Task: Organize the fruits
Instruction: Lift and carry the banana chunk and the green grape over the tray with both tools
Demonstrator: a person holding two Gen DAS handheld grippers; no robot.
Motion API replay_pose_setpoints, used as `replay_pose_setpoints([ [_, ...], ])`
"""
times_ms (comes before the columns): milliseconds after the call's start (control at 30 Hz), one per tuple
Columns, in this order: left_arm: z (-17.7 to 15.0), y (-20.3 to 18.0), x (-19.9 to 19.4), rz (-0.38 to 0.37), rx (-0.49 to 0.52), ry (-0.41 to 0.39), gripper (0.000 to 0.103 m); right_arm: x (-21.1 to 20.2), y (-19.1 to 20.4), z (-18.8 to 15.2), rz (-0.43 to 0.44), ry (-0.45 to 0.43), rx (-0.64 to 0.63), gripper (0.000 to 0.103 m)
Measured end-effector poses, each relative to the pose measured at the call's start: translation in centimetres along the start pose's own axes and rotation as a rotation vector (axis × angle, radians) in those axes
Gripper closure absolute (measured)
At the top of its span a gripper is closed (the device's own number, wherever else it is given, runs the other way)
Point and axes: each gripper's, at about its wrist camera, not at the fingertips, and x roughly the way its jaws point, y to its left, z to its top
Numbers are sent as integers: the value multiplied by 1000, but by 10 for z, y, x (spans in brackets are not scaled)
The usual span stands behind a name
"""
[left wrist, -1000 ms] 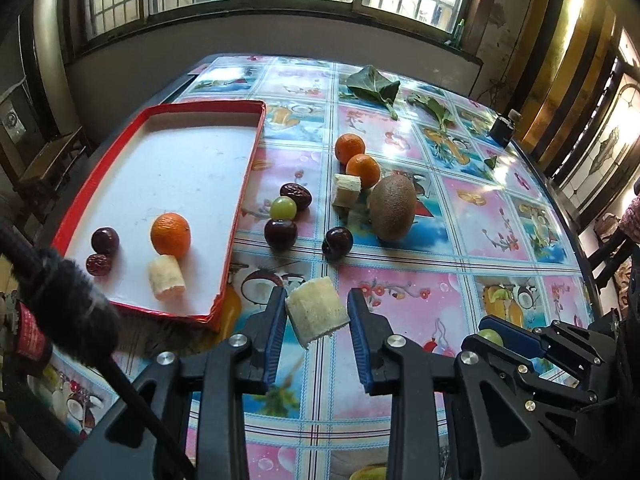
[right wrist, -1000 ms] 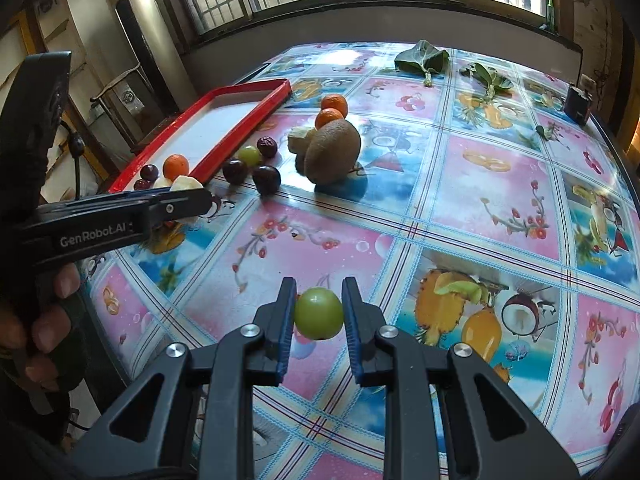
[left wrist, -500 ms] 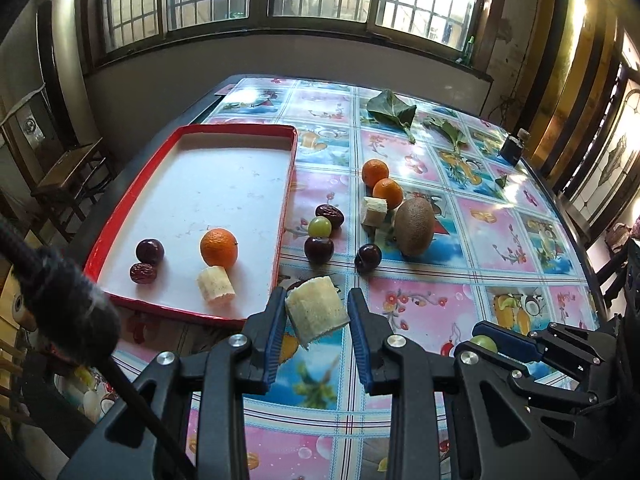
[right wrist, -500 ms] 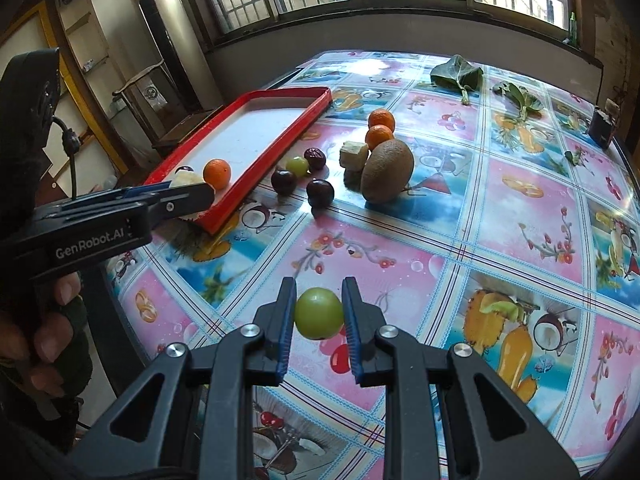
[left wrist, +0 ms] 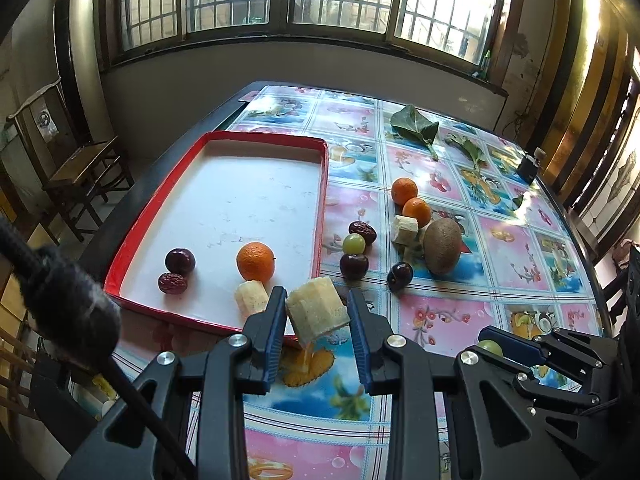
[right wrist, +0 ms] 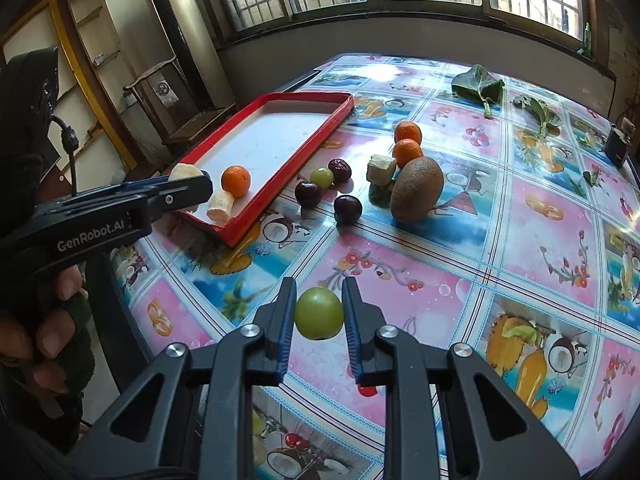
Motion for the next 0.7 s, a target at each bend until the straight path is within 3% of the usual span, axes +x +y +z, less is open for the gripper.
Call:
replay_pose_setpoints([
  [700, 25, 94, 15, 82, -160, -21, 73, 52, 33, 72, 96, -14, -47, 78],
])
